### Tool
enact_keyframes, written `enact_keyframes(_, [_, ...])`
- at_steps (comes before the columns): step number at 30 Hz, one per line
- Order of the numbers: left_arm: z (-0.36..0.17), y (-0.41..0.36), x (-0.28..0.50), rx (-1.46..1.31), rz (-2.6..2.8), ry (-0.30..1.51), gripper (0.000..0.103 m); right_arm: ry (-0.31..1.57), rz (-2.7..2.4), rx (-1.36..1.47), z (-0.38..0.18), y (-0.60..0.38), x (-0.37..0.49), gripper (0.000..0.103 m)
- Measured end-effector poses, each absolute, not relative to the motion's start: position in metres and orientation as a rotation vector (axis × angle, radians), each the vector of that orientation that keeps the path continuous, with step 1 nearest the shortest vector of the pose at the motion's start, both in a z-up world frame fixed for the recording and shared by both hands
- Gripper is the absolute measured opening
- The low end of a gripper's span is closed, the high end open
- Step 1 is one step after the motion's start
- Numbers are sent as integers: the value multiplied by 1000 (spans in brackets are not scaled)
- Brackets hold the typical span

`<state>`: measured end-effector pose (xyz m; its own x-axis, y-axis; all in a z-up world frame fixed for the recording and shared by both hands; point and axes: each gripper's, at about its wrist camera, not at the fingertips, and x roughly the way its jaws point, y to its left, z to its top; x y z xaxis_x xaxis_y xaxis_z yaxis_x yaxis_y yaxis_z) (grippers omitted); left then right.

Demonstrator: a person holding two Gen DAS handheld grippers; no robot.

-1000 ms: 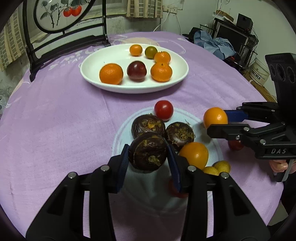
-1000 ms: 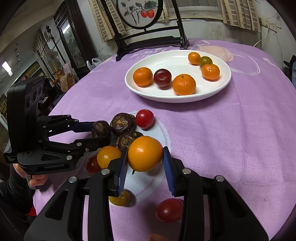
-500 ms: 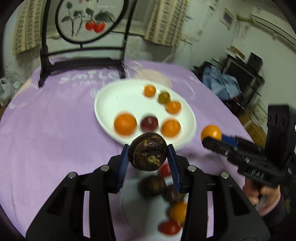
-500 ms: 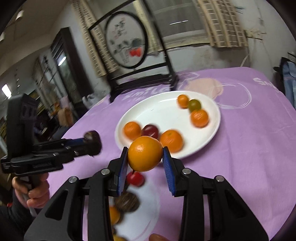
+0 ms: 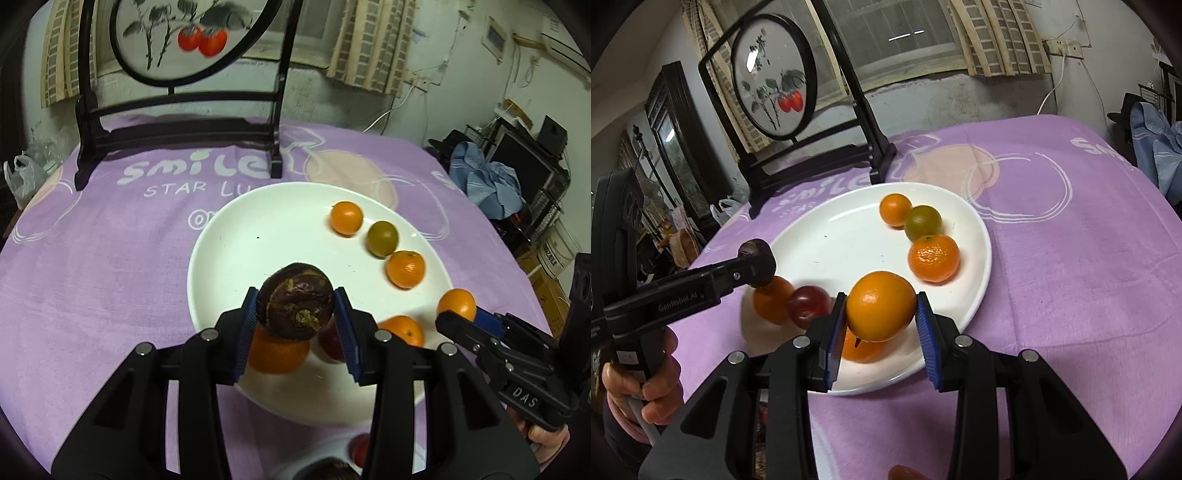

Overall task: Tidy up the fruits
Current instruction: 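Lower both held fruits into the white plate and release them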

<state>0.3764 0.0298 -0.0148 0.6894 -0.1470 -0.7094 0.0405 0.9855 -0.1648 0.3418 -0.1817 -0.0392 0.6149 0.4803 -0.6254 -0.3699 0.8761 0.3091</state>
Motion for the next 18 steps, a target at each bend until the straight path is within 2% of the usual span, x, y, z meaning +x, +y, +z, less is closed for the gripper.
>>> enact_keyframes(1, [-17,30,379,-137,-98,806,42,756,490,148,-39,-181,341,39])
enact_keyframes(2, [-18,29,381,-136,-94,809,43,746,487,143,-39,-181,340,49])
enact_keyframes(3, [-18,29,380,-138,-89,808,59,744,481,137,-37,-181,339,63])
enact_keyframes(5, [-14,30,375,-136,-66,783,84,741,483,146,-33,-183,336,65])
enact_keyframes(10, [11,34,353,-119,-38,719,89,729,545,167,-17,-183,313,65])
enact_keyframes(13, [21,42,335,-132,-10,699,96,739,596,179,-11,-178,300,65])
enact_keyframes(18, [11,62,297,-158,32,712,99,806,692,172,-13,-159,284,65])
